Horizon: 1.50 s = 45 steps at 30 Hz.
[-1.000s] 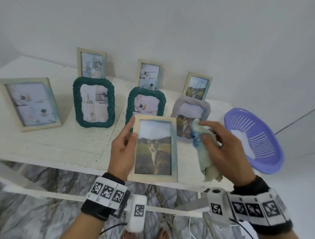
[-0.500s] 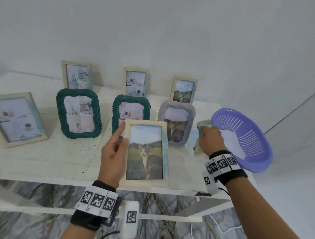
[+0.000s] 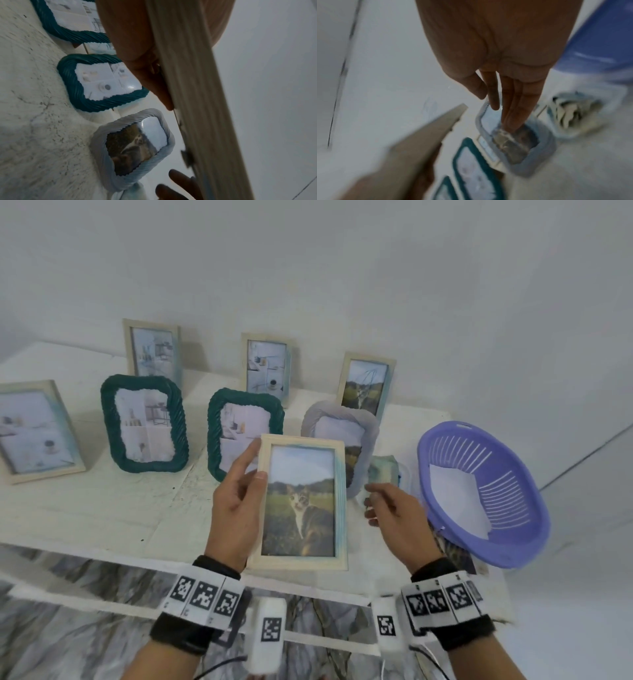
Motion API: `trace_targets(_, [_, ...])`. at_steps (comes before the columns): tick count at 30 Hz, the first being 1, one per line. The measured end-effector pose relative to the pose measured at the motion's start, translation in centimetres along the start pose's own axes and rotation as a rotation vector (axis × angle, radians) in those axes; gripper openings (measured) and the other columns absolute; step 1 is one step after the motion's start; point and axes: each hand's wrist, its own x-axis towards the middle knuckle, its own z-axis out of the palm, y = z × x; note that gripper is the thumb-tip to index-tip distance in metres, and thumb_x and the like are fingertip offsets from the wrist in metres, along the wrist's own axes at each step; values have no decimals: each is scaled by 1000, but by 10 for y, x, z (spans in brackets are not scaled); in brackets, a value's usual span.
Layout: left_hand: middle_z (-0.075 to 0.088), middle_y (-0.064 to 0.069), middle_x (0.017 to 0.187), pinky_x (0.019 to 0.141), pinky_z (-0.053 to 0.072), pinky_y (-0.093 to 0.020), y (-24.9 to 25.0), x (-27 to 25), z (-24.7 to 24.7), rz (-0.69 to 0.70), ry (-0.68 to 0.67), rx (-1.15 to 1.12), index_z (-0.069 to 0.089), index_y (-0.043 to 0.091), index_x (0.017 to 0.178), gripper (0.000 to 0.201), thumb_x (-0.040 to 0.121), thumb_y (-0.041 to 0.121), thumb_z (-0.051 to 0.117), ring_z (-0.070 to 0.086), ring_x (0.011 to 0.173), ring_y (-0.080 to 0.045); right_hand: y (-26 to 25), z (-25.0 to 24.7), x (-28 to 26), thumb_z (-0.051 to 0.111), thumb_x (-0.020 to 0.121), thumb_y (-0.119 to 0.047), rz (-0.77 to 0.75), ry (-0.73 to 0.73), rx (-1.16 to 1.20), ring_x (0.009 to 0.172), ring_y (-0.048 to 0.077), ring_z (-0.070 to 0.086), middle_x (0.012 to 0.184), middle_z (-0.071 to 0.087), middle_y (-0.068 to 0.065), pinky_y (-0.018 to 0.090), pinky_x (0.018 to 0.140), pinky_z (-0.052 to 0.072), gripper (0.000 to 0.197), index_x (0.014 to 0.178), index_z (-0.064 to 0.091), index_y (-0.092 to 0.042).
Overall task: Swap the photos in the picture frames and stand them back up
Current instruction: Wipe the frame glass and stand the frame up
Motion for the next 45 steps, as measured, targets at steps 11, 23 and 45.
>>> trace_targets(11, [67,9,93,74,52,-14,11,-18,64,-86,-23,8,51,16,126,28,100,7,46,63,77,14,-14,-21,-31,44,96,-29,354,-276,1140,121,48,50,129,56,30,65,105,34,45,128,58,-2])
trace_targets(23, [42,13,148,107,42,-27,2,-29,104,-341,-372,186,18,36,153,115,59,83,65,47,129,-3,-6,-30,-30,43,100,-15,81,-361,853,88,22,63,103,68,8,33,70,53,27,116,64,-10])
trace_targets(45, [59,22,123,88,52,-22,20,-21,101,-199,-238,101,41,55,126,69,63,70,65,61,107,4,-31,-49,-17,39,102,-21,14,-239,356,66,27,66,75,71,4,41,58,54,31,98,70,-18])
